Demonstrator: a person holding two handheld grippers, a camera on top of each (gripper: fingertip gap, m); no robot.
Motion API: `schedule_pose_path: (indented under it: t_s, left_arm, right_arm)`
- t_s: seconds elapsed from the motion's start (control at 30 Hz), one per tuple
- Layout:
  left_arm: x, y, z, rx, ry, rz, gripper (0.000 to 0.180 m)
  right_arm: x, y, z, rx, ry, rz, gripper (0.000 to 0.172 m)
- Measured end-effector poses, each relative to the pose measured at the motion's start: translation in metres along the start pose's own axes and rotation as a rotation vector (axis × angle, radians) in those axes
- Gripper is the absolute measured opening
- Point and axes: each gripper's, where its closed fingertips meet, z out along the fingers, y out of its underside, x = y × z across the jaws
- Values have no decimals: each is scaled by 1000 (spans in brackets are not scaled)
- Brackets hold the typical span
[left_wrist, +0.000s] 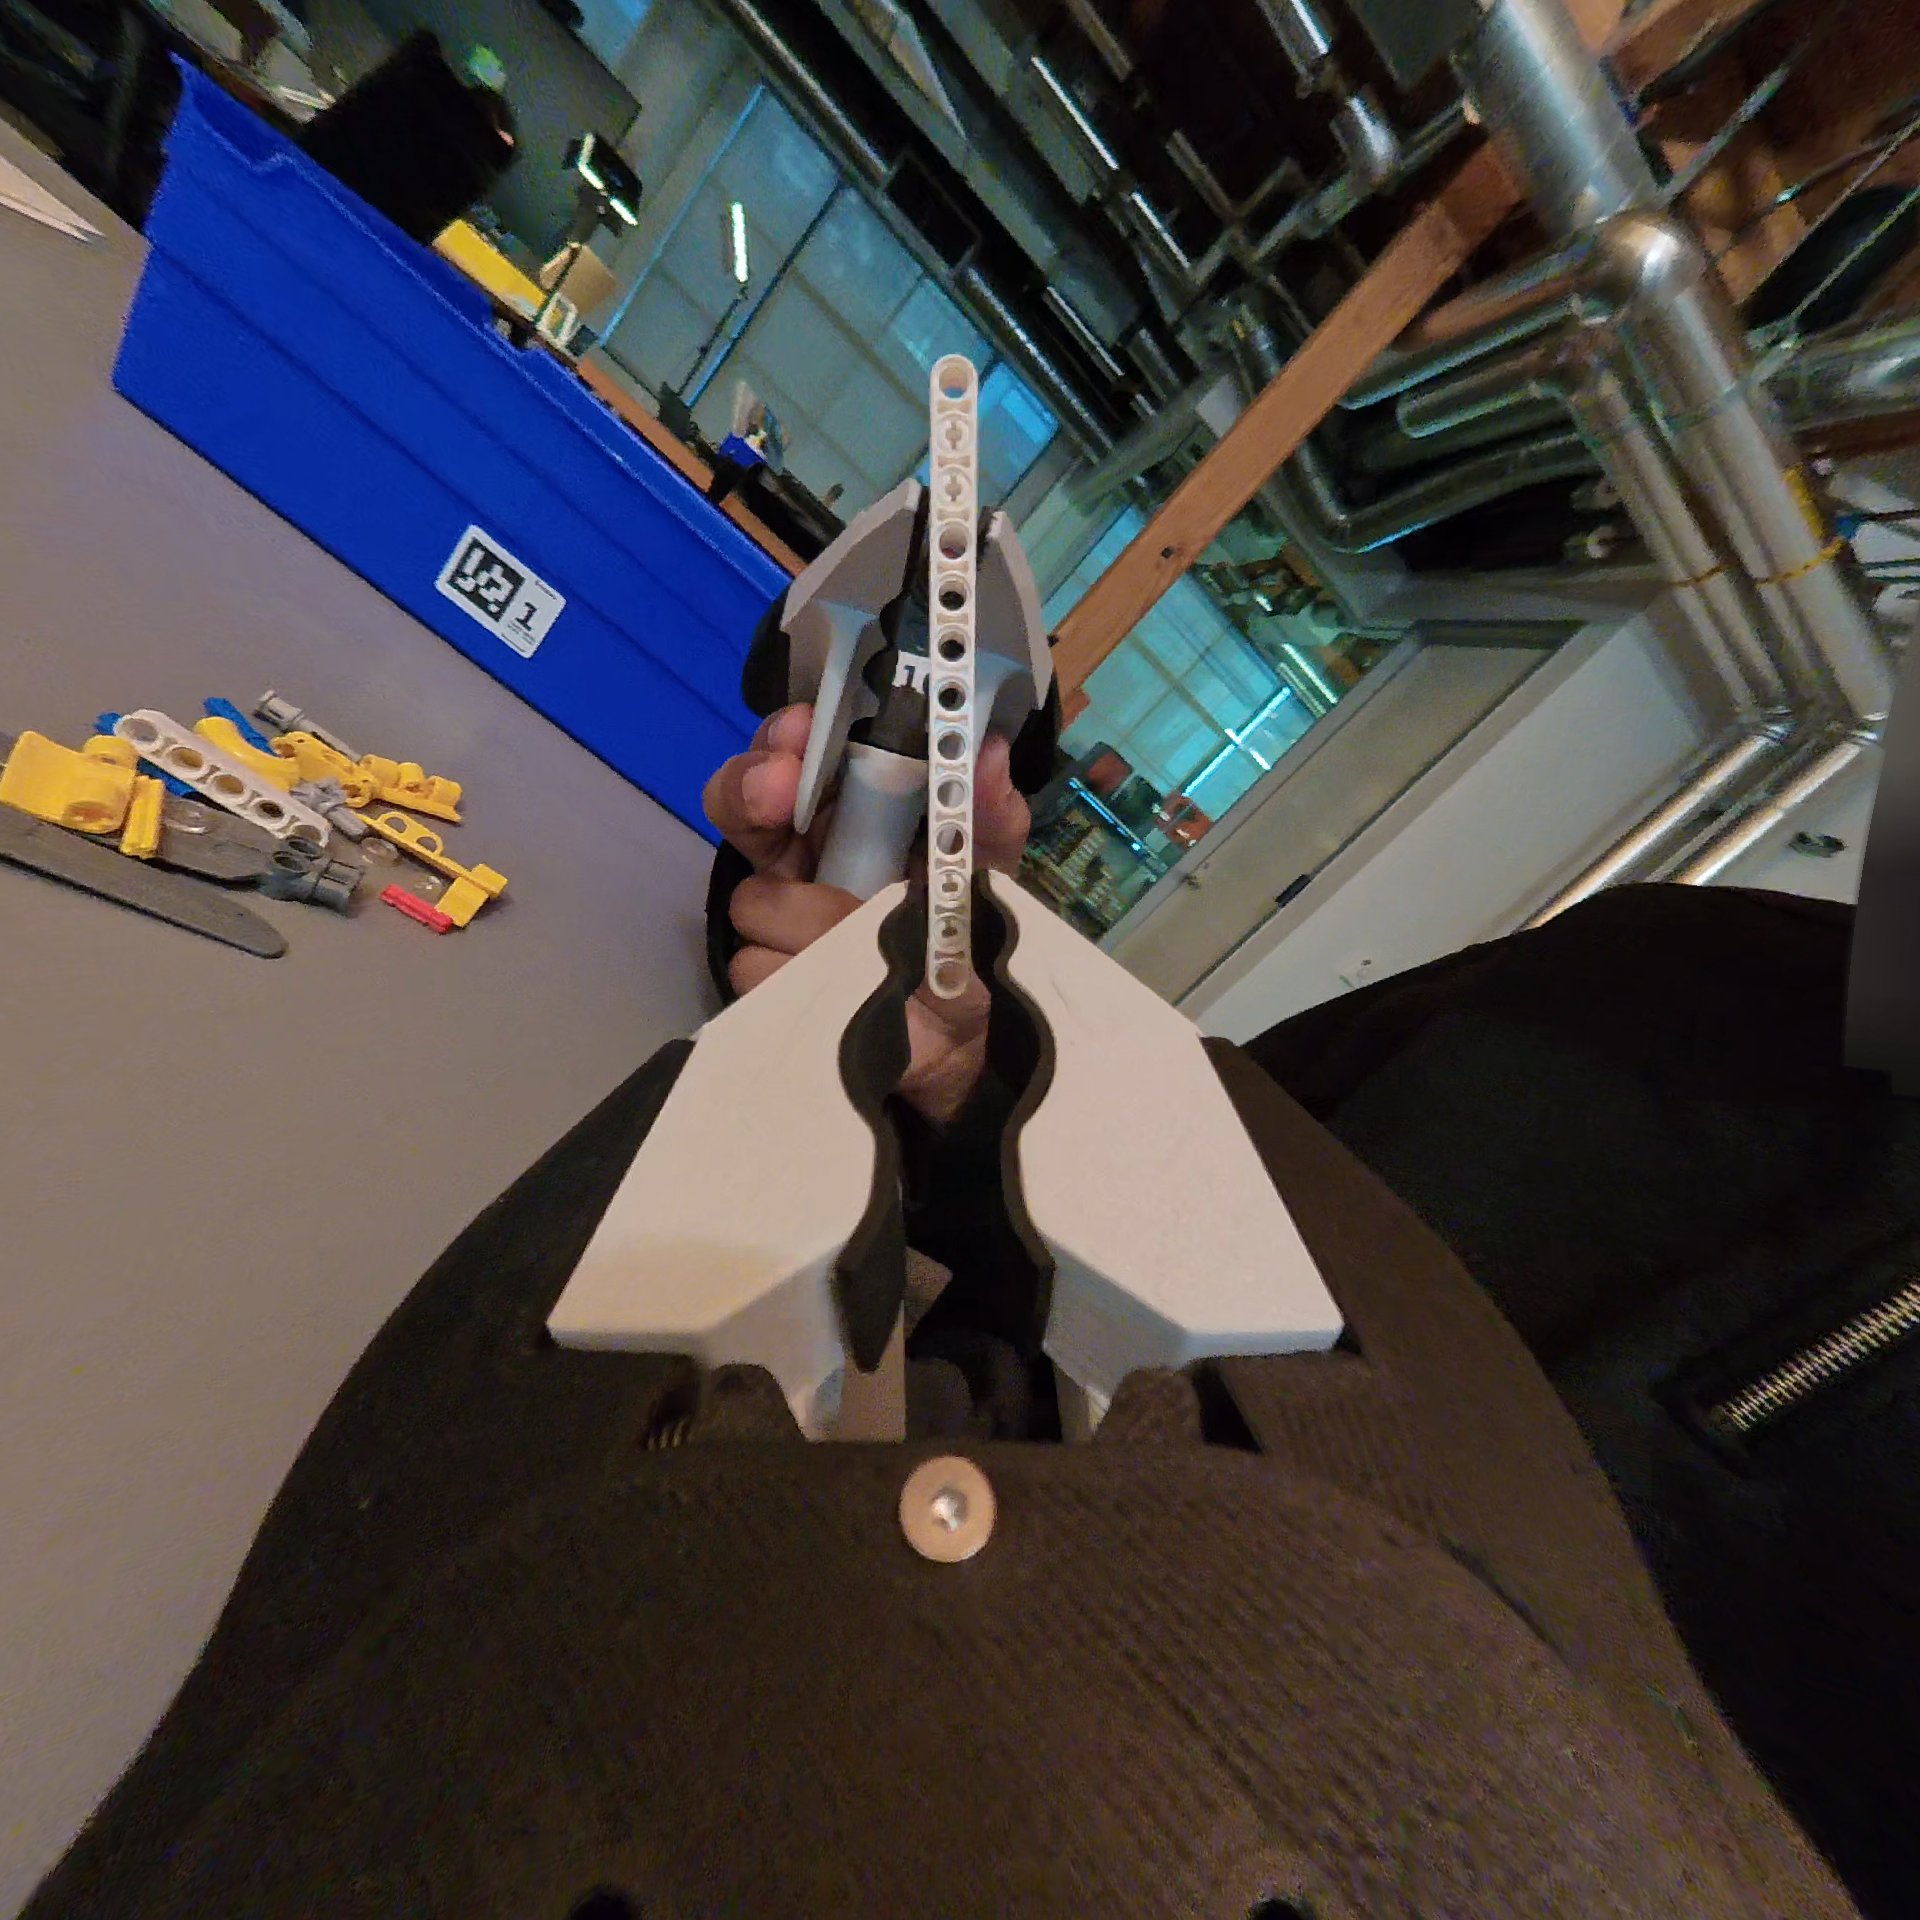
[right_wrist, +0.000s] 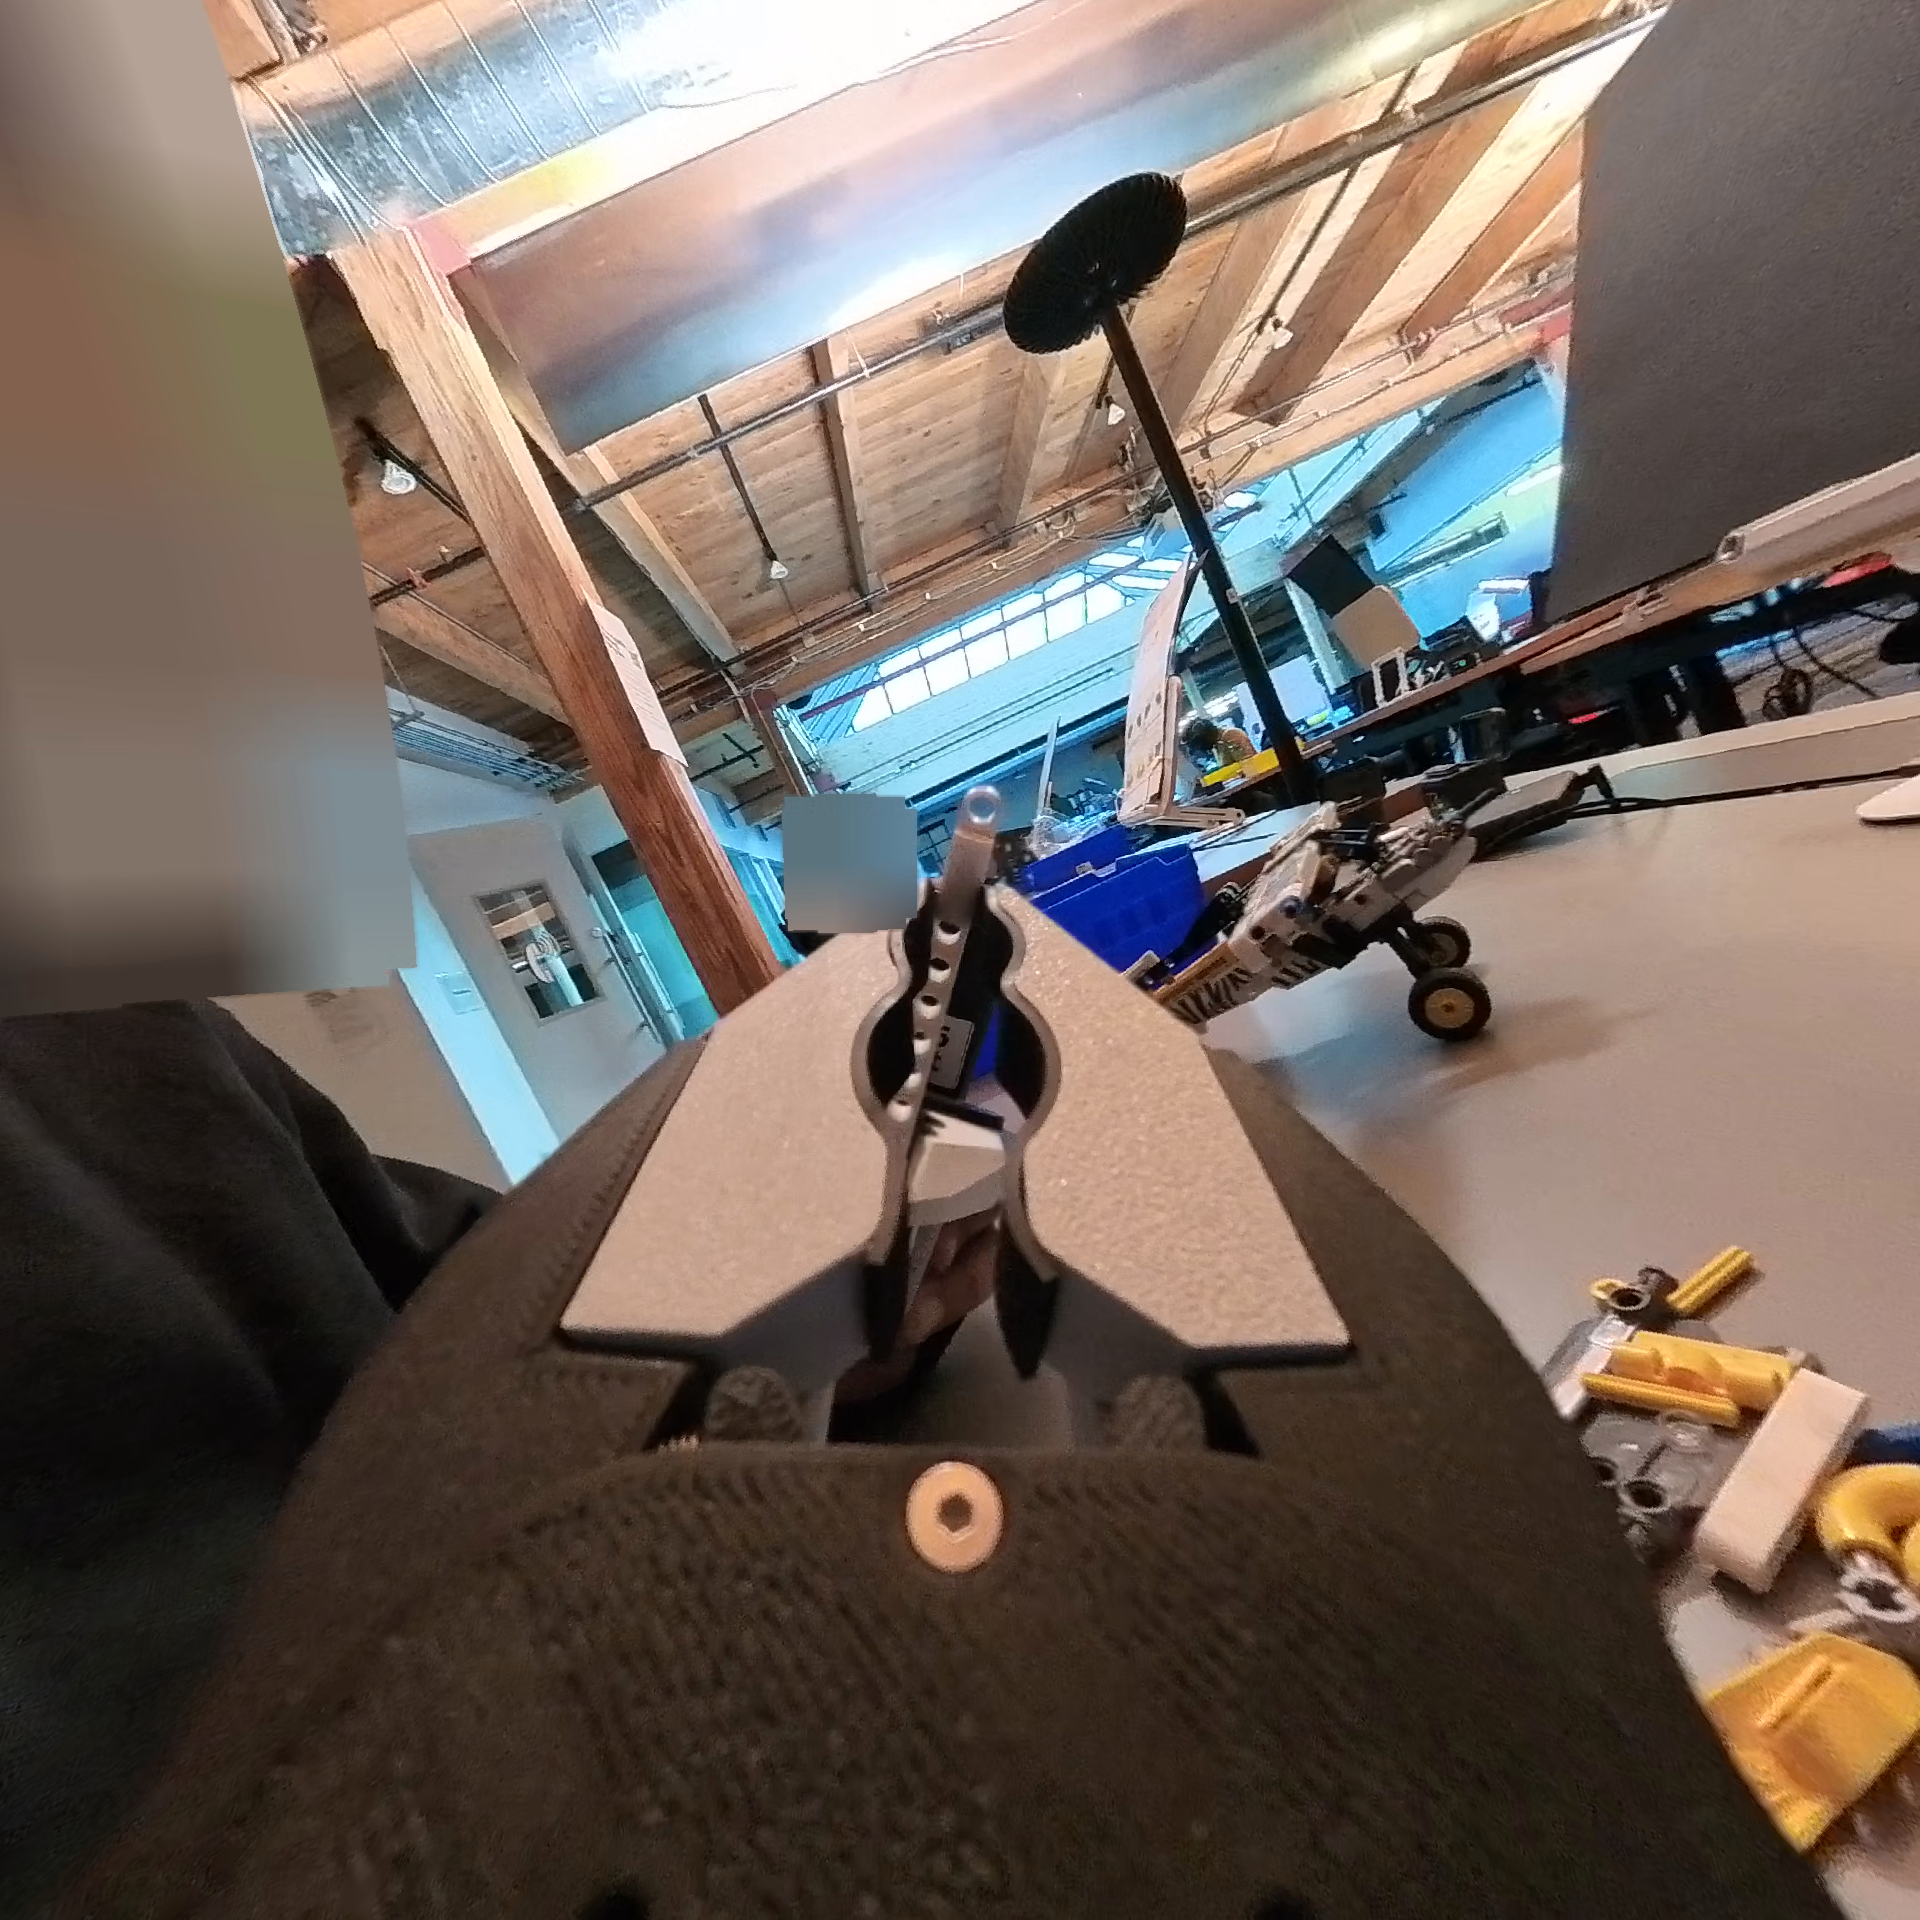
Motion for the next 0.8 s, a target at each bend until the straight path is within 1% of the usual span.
schedule_pose_path:
  t_s: [0.13,0.17,0.23,0.33,0.43,0.5,0.53,0.6,0.7,0.73,0.8]
  left_arm:
    - [-7,-3,-2,22,-29,-28,3]
    - [-6,-7,-4,43,-24,-27,6]
    - [-7,-16,-11,99,-21,-23,22]
    - [-2,-29,-22,174,21,-39,37]
    - [-2,-34,-25,187,23,-40,40]
    - [-2,-37,-29,195,54,-61,38]
    - [-2,-39,-32,204,68,-77,31]
    - [-3,-43,-36,226,94,-103,25]
    - [-1,-39,-34,197,113,-120,20]
    - [-1,-37,-32,176,110,-121,19]
    - [-7,-33,-31,149,63,-116,5]
  right_arm:
    - [0,2,0,-22,-21,55,4]
    - [-1,6,2,-47,-27,65,4]
    - [-4,16,6,-104,-42,72,4]
    - [-9,40,14,-236,-72,102,4]
    - [-13,59,18,-341,-91,140,4]
    - [-13,61,18,-353,-92,146,4]
    - [-12,62,18,-359,-90,165,4]
    - [-10,66,18,-386,-86,210,4]
    - [-7,75,19,-432,-73,251,5]
    - [-6,75,19,-433,-69,256,5]
    - [-5,74,18,-426,-71,269,5]
